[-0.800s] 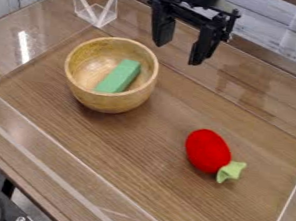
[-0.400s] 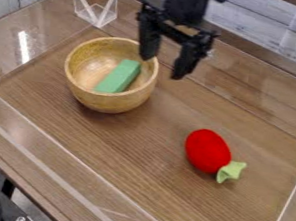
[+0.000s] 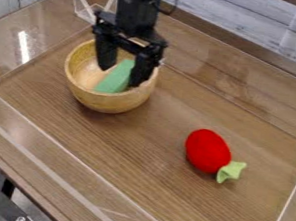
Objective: Remove the green object from the brown bowl and put it on the table
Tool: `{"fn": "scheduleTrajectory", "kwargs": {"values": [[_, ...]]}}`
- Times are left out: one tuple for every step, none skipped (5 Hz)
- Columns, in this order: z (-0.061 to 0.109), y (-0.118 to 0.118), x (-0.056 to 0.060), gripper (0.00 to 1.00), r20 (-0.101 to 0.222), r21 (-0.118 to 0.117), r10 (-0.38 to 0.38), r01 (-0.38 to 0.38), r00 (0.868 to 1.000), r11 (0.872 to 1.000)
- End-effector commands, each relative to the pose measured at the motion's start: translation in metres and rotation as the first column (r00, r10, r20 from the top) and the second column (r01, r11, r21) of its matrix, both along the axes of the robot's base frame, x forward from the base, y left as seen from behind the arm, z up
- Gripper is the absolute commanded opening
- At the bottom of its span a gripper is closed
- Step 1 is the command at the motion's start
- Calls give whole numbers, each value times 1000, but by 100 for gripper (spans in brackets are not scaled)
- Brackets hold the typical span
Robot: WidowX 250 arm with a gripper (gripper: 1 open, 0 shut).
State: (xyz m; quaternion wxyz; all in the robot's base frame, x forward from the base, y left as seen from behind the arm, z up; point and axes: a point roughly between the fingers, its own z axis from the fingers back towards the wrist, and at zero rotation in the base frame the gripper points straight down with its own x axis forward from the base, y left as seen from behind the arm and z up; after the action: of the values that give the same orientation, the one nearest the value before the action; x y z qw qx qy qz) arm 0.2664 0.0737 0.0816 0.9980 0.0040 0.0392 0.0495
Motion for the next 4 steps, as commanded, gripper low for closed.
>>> {"fn": "scheduleTrajectory", "kwargs": {"values": [[17, 20, 4, 100, 72, 18, 40, -41, 997, 999], [17, 34, 11, 100, 92, 14, 88, -90, 992, 996], [15, 44, 14, 100, 99, 13, 126, -128, 987, 992], [3, 38, 21, 100, 95, 9, 90, -91, 991, 996]]}}
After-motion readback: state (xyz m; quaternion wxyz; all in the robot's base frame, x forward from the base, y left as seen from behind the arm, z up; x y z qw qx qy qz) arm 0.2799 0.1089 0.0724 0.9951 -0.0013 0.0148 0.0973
